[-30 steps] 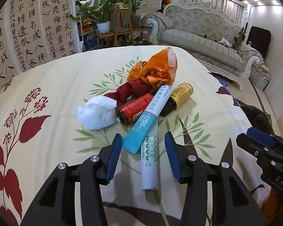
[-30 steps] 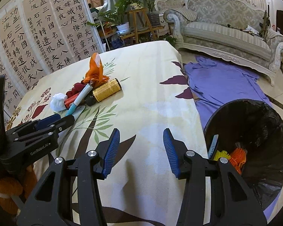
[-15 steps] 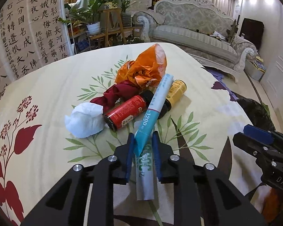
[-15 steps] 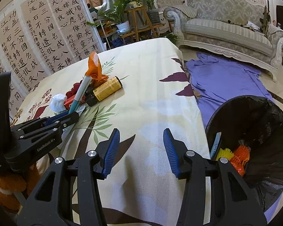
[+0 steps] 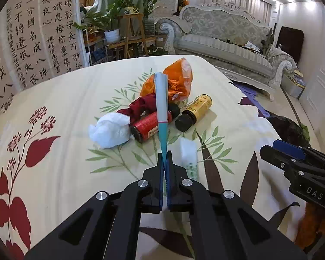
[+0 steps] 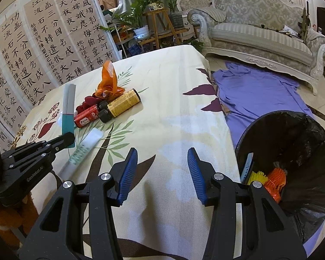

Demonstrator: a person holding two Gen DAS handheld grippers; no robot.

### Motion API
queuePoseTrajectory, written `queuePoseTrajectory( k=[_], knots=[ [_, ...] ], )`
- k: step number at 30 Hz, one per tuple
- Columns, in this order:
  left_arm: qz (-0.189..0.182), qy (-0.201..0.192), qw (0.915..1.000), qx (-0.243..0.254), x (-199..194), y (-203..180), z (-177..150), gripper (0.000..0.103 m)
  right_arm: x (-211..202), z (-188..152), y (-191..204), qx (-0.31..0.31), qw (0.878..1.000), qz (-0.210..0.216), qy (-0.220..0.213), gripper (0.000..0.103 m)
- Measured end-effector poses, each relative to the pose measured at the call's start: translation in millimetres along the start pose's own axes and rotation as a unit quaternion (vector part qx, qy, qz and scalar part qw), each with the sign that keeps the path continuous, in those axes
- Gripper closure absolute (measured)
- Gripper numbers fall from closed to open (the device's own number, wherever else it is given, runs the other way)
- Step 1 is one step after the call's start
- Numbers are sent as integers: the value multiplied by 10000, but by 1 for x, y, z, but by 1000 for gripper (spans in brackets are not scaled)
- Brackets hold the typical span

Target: Collect trash

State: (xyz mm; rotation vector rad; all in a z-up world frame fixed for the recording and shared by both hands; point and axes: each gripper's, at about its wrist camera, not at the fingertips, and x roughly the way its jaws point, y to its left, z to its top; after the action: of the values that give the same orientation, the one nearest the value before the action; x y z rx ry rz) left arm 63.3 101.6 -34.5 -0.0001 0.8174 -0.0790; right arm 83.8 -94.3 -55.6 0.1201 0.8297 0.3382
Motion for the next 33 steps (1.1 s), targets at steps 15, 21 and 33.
queuePoseTrajectory(
  k=[15,21,33],
  knots=[
    [-266,527,9981,162,-5,-4,-12,97,-3,0,-1,-11,10000,-19,-20,56],
    [-238,463,9986,36,-9,-2,-12,73,-4,-1,0,-4,10000,5,-29,56],
    [-210,472,9986,59,6,-16,-4,40,-2,-1,-2,31,10000,68,-18,56]
  ],
)
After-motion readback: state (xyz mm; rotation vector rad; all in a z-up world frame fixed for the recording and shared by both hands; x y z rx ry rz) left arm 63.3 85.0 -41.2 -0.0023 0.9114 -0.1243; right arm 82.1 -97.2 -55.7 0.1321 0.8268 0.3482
